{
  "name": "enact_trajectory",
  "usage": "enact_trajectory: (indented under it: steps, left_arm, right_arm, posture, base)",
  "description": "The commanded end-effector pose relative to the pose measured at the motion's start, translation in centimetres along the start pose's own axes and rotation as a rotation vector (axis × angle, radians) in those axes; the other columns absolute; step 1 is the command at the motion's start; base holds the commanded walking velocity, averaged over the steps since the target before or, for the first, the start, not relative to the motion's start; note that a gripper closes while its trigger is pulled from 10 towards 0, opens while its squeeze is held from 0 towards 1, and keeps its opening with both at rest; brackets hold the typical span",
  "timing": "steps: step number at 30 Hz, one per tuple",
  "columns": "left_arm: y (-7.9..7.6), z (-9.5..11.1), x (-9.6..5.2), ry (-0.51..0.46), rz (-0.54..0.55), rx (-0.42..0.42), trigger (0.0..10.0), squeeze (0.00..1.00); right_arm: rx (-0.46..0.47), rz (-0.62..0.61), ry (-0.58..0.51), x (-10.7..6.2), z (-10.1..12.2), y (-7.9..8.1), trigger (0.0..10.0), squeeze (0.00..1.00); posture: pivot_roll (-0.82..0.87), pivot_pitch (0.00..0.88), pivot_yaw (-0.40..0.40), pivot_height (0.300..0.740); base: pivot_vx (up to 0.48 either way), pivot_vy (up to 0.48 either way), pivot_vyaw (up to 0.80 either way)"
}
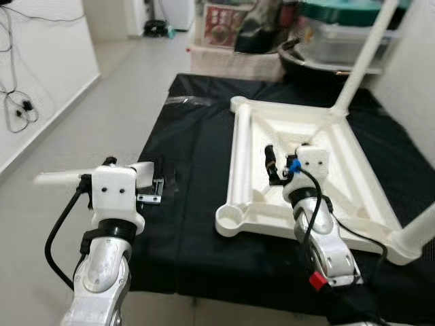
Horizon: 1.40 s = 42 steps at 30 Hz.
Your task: Building children table
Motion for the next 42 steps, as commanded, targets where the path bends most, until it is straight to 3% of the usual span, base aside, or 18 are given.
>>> enact_trajectory:
  steps: [1,4,5,8,11,16,25,42]
  left_arm:
    - [0.1,-0.5,-0.2,0.026,-0.003,-0.004,10.0,0.00]
    - [-0.1,-0.3,0.0,0.015,-0.016,-0.003,10.0,0.00]
    - [-0.5,-0.9,0.0,0.031,-0.047,-0.007,10.0,0.00]
    - [-1.0,-1.7,-0.2,0.061,-0.073,-0.007,10.0,0.00]
    - [-3.4,-4.4,-2.2,0.164,-0.185,-0.039,10.0,0.00]
    - [-6.0,-6.2,-3.6,0.228,-0.265,-0.079,10.0,0.00]
    - [-6.7,-7.2,-3.2,0.262,-0.295,-0.096,10.0,0.00]
    - [-6.5,-9.1,-2.6,0.315,-0.292,-0.112,10.0,0.00]
  right_arm:
    - [0.043,-0.001,0.010,0.2,0.2,0.2,10.0,0.00]
    - [0.041,0.027,-0.001,0.1,0.3,0.8,10.0,0.00]
    - [0.021,0.065,0.042,-0.4,-0.9,1.6,10.0,0.00]
    - [0.016,0.088,0.057,-0.8,-1.5,2.0,10.0,0.00]
    - [-0.020,0.183,0.076,-3.3,-3.0,3.7,10.0,0.00]
    - [-0.014,0.251,0.077,-5.9,-4.0,5.0,10.0,0.00]
    - [-0.021,0.222,0.095,-5.3,-4.6,4.6,10.0,0.00]
    - [-0.015,0.223,0.109,-5.2,-5.4,5.1,10.0,0.00]
  posture:
    - [0.10,0.076,-0.075,0.740]
    - [0.11,0.068,-0.078,0.740]
    - [0.10,0.058,-0.067,0.740]
    - [0.10,0.055,-0.072,0.740]
    - [0.09,0.040,-0.066,0.740]
    - [0.08,0.029,-0.060,0.740]
    - [0.07,0.000,-0.049,0.740]
    - [0.07,0.000,-0.033,0.740]
  base:
    - [0.000,0.000,0.00]
    - [0.000,0.000,0.00]
    - [0.000,0.000,0.00]
    - [0.000,0.000,0.00]
    - [0.000,0.000,0.00]
    - [0.000,0.000,0.00]
    - [0.000,0.000,0.00]
    - [0.000,0.000,0.00]
Point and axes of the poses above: a point about 5 cm out from each wrist's last joint towards the gripper, its own x axis pointing out of the wrist towards the gripper, its own z axis along the axis of the wrist's last joint, y = z × x, the point moved 2 cm from there along x, pointing out of the wrist towards the gripper, and after that the axes turned 5 degrees about x, right-handed, at the moved point
